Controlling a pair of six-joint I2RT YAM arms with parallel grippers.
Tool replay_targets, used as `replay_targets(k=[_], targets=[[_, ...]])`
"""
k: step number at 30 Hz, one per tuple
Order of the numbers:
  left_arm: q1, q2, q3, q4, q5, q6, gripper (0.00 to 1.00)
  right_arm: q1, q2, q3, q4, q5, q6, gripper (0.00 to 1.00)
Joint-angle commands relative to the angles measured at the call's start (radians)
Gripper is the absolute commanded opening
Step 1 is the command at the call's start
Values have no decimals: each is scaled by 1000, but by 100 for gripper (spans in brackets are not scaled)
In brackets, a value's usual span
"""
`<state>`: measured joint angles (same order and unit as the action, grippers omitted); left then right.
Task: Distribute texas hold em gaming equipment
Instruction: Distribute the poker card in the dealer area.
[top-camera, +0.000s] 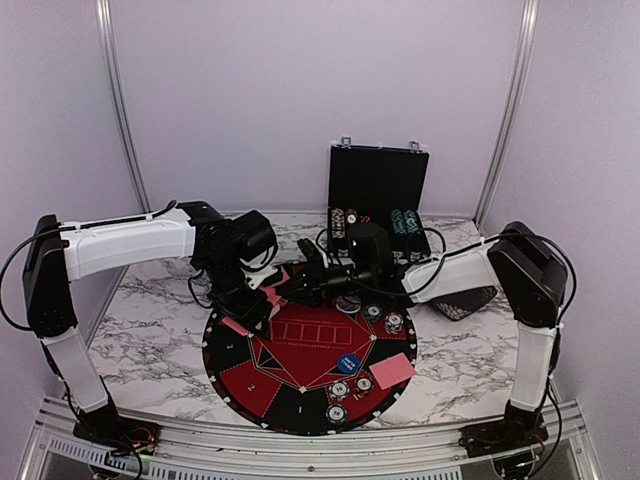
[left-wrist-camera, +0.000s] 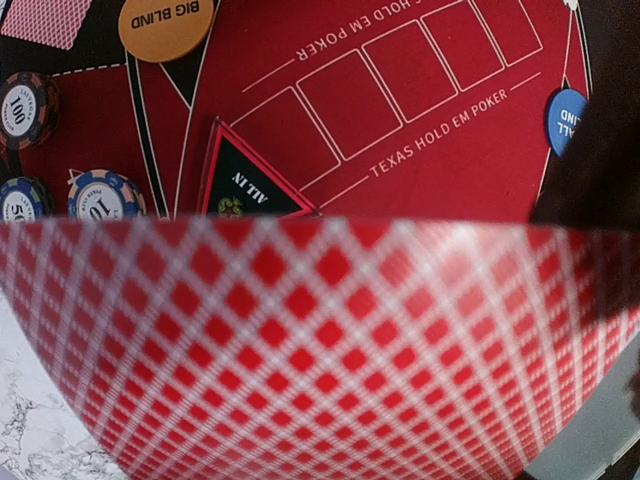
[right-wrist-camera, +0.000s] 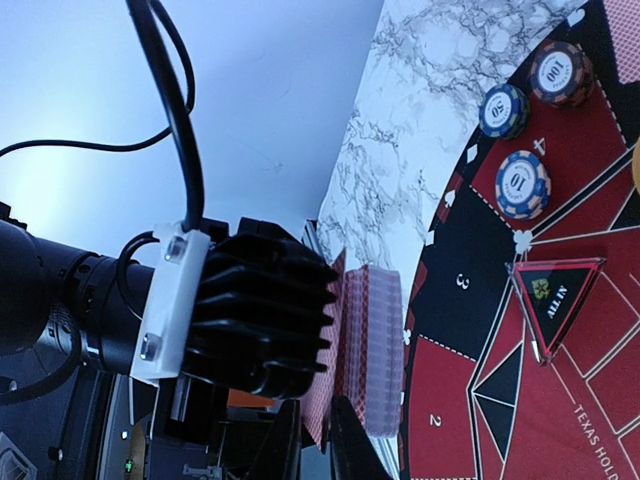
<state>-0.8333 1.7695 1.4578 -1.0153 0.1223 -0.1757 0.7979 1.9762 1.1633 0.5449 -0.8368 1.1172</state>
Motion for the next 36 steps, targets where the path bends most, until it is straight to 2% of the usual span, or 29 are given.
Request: replay_targets(k=[1, 8, 18, 36], targets=[[-2, 11, 42, -24, -5, 7, 50, -12, -7, 9, 33, -20, 6, 8], [-2, 13, 45, -26, -4, 9, 50, -33, -6, -10, 65, -26, 27, 0], [1, 9, 32, -26, -10, 10, 50, -79, -34, -53, 123, -39, 58, 0], [8, 6, 19, -20, -8, 12, 50, -171, -129, -178, 119, -26, 38, 0]])
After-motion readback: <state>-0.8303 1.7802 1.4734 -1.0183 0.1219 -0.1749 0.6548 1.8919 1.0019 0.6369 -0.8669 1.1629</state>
